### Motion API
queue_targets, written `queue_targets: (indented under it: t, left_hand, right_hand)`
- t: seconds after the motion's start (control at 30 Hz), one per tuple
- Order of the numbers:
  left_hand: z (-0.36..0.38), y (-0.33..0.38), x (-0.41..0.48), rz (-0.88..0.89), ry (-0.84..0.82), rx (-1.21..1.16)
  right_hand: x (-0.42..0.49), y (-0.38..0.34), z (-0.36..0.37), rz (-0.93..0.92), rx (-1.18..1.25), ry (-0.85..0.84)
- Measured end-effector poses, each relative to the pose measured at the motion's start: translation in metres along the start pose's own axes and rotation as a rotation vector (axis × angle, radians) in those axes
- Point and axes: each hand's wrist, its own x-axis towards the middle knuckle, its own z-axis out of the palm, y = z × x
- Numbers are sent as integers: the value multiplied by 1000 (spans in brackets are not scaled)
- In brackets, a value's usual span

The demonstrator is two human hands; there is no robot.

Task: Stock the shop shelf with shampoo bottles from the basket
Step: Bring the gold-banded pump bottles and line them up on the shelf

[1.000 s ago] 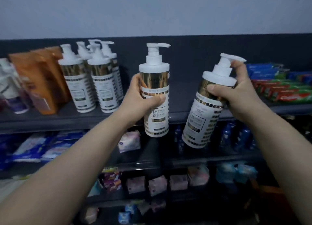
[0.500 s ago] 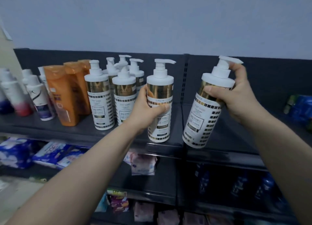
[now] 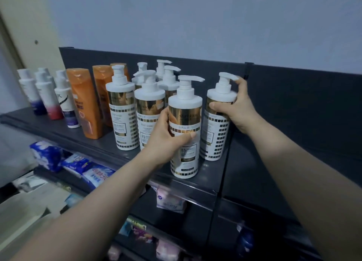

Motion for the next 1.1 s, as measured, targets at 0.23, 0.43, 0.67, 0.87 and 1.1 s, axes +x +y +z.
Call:
queue_targets:
  t: [0.23, 0.43, 0.67, 0.87, 1.1]
  left_hand:
    - [4, -3, -5, 28, 18, 66]
    - [3, -2, -9, 51, 32, 96]
    - [3, -4, -15, 63, 59, 138]
    - [3, -9, -15, 68, 79, 187]
    - [2, -6, -16, 69, 80, 222]
  right_hand:
    - [-7, 21, 4, 19, -187, -49]
    - [5, 33, 1, 79, -232, -3]
    - [50, 52, 8, 119, -150, -92]
    - [76, 66, 14, 127, -73, -205]
    - [91, 80, 35, 121, -87, -248]
